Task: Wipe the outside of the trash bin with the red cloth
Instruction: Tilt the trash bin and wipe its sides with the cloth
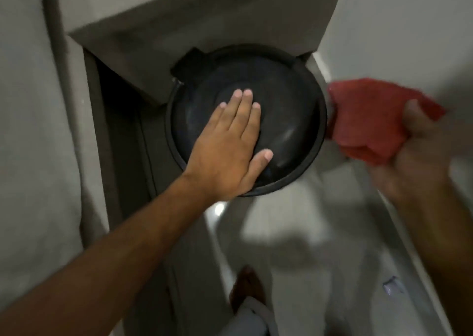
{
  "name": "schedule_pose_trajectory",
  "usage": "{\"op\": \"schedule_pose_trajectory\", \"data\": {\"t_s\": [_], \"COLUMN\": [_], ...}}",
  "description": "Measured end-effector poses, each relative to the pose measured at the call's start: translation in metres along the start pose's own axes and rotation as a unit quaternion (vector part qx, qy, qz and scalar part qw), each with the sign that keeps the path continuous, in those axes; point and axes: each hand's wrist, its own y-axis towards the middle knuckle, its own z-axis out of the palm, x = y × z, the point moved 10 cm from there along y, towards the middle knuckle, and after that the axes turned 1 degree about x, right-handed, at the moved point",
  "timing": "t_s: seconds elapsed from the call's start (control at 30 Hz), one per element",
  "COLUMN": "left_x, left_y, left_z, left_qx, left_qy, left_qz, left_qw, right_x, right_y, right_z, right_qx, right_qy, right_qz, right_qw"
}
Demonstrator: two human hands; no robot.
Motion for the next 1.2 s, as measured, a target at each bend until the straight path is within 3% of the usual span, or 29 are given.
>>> {"op": "schedule_pose_trajectory", "data": {"t_s": [0.23, 0.3, 0.53, 0.73, 0.87, 0.93, 1.03, 1.2], "left_x": [-0.001, 0.0, 0.002, -0.002, -0.023, -0.044, -0.054, -0.031], "left_y": [-0.002, -0.002, -0.002, 0.0, 0.009, 0.017, 0.025, 0.021], "left_z": [0.0, 0.001, 0.001, -0.004, -0.008, 0.003, 0.014, -0.004], "left_qx": [-0.021, -0.027, -0.042, 0.014, -0.019, -0.012, -0.004, -0.029], "left_qy": [0.021, 0.025, 0.038, 0.025, -0.013, 0.041, 0.1, 0.056], "left_qz": [-0.004, -0.003, -0.013, -0.039, -0.097, -0.09, -0.103, -0.098], "left_qw": [1.0, 0.999, 0.998, 0.999, 0.995, 0.995, 0.99, 0.993], "right_x": [-0.039, -0.057, -0.105, -0.101, -0.073, -0.06, -0.051, -0.038], "right_y": [0.019, 0.023, 0.049, 0.04, 0.053, 0.058, 0.067, 0.067], "right_z": [-0.007, -0.015, 0.025, 0.007, -0.025, -0.05, -0.068, -0.078], "right_qx": [-0.043, -0.055, 0.025, 0.029, -0.044, -0.086, -0.102, -0.132], "right_qy": [-0.139, -0.11, -0.019, -0.014, -0.014, 0.003, 0.022, 0.055], "right_qz": [-0.05, -0.035, 0.015, 0.052, 0.005, -0.016, -0.008, -0.014], "right_qw": [0.988, 0.992, 0.999, 0.998, 0.999, 0.996, 0.995, 0.99]}}
